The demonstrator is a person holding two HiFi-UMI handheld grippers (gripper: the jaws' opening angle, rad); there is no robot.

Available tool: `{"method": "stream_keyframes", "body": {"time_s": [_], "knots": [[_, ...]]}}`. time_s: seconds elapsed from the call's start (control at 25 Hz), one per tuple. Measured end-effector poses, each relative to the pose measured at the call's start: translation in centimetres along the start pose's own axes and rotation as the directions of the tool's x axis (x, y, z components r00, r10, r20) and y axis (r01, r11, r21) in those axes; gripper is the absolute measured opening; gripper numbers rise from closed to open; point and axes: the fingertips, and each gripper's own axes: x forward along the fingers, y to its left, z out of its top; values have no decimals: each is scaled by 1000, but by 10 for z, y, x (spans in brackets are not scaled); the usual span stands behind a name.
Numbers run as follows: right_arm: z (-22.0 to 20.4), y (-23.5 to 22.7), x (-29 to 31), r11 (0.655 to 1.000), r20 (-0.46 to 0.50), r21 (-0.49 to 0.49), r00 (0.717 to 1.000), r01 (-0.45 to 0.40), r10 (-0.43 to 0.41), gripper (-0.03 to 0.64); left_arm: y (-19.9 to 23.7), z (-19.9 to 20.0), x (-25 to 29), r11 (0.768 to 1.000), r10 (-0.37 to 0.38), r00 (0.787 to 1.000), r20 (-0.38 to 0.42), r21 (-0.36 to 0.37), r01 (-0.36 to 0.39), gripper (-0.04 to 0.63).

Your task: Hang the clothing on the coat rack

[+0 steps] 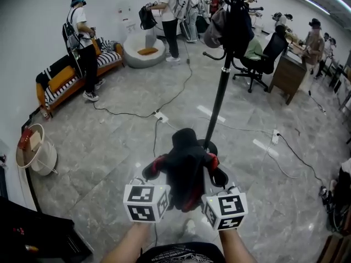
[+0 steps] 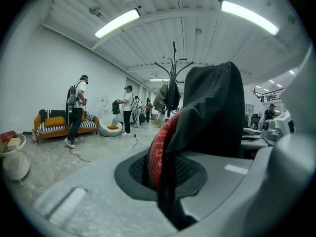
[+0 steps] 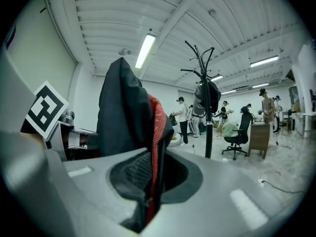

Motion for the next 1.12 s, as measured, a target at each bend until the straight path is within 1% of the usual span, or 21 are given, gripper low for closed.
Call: {"method": "stream_keyframes", "body": {"time_s": [0.32,0.8,1.12], "knots": [[16,-37,46,999,17,-18,999,-34,34,21,1,21,50,999,35,999,10,0,-35,25],[26,-88,98,995,26,-20,995,-99,99,21,-1,36,109,995,102,995,3,-6,-102,25],[25,-100,122,991,18,-11,991,-132,132,21,7,36,131,991,131,991,-12,-23,-132,25]]}}
